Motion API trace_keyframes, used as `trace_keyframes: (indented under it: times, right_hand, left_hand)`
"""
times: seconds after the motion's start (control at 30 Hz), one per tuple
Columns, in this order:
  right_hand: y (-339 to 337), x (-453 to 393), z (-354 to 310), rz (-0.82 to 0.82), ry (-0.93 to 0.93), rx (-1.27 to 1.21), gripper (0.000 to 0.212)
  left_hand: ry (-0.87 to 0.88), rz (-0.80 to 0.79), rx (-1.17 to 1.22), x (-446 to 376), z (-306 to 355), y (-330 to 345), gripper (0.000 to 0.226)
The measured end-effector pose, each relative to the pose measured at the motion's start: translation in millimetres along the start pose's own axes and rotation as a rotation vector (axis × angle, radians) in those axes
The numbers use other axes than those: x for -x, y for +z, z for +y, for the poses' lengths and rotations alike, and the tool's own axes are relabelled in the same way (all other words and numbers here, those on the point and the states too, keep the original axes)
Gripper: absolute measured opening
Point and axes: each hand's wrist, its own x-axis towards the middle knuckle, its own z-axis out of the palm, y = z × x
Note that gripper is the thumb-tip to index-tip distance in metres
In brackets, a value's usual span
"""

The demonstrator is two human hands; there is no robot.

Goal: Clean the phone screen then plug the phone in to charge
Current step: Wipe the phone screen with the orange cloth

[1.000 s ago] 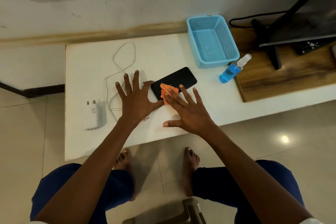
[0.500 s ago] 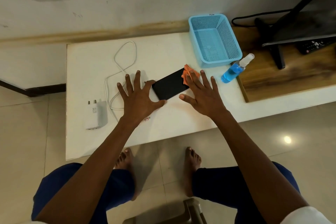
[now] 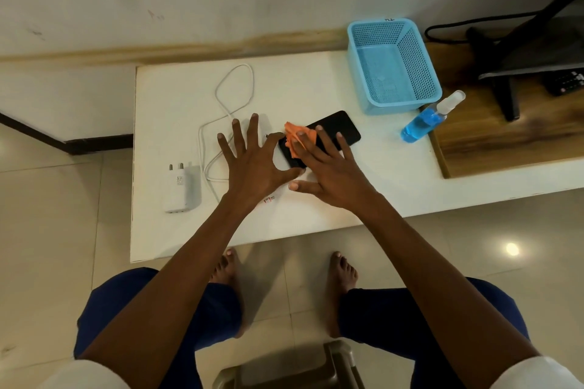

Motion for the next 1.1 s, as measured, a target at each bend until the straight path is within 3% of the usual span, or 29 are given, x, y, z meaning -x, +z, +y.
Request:
trace_keyframes:
  times: [0.13,0.37,0.53,0.67,0.77,1.0,1.1]
  right_hand:
    - [3,13,11,0.01,0.039,0.074,0.093]
    - [-6,30,38,0.026,0.333,0.035,0.094]
    - [-4,28,24,0.01,0.261,-0.041,0.09]
    - [2,27,8,-0.041,0.094,-0.04,0.095]
    - [3,25,5,-0.03,-0.022,-0.036,0.085]
    - [-21,35,41,0.06,0.185,-0.174,0.086]
    - [-25,37,45,0.077,0.193,-0.2,0.085]
  left_hand:
    - [0.008,0.014,-0.005,-1,0,1,0.086]
    - [0.001,-0.012,-0.005,-1,2,2,0.083]
    - [-0.005,-0.016,0.006,-1,3,0,0.083]
    - [-0.01,-0.014,0.003,1,5,0,0.084]
    - [-0.011,0.001,-0.003,1,7,0,0.082]
    - [0.004,0.066,-0.082,7,9,4,0.085]
    - [0.003,0.116,-0.162,13,12,5,0.093]
